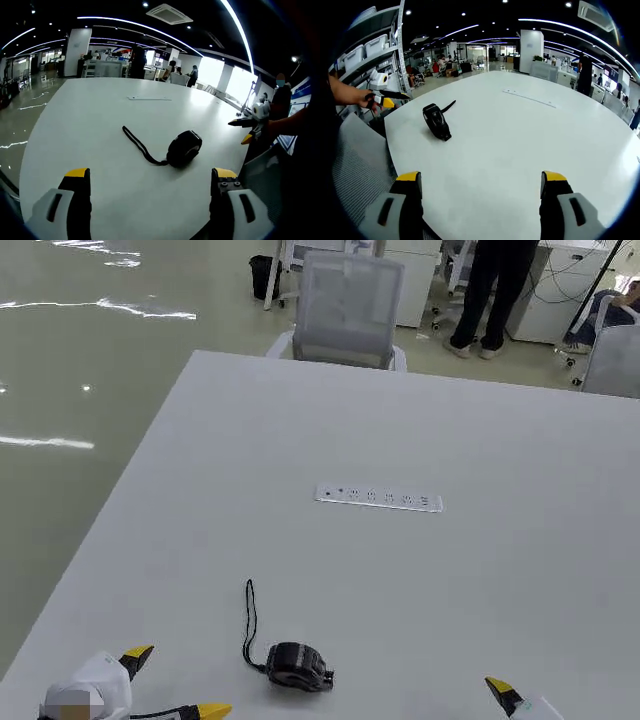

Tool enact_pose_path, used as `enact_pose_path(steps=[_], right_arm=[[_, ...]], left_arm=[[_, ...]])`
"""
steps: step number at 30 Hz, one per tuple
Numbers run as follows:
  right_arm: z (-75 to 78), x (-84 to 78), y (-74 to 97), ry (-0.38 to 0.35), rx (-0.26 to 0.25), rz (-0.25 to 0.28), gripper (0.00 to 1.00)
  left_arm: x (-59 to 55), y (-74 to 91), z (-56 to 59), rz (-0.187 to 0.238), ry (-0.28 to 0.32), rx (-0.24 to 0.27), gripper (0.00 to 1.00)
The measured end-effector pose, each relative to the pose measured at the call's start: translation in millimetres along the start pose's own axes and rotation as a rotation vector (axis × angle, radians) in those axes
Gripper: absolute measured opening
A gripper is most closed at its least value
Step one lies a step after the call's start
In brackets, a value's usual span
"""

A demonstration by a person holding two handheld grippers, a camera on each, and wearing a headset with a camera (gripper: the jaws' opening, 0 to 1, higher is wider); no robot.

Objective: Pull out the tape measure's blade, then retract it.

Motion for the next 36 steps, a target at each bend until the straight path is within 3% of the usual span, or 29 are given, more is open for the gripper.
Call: enact_pose_path(steps=[8, 12, 22, 28, 36], right_arm=[[4.7, -15.5, 18.6, -0.031, -0.032, 0.001, 1.00], [5.4, -20.9, 24.9, -0.034, -0.045, 0.002, 1.00], [8.2, -39.1, 42.2, -0.083, -0.080, 0.012, 1.00], [12.7, -50.7, 47.9, -0.105, -0.098, 0.006, 1.00], [8.6, -49.9, 46.7, -0.103, -0.097, 0.010, 1.00]], left_arm=[[-17.3, 14.5, -3.0, -0.039, -0.027, -0.007, 0.99], [-21.6, 20.6, -5.5, -0.033, -0.031, -0.002, 0.99], [-18.9, 23.9, -23.3, -0.008, -0.030, 0.007, 0.99], [-9.2, 20.6, -23.5, -0.003, -0.042, 0.007, 0.99], [-6.4, 16.3, -18.1, -0.002, -0.065, 0.000, 0.99]])
Point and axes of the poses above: the centre of the closed fingertips' face, and the gripper's own axes: y roughly backward along the fingers, z roughly to its right, x roughly out of its top, the point moved 6 cm from there along y, roughly backward along the fingers, and after that the axes turned 15 degrees about -z, right-handed, at the moved point
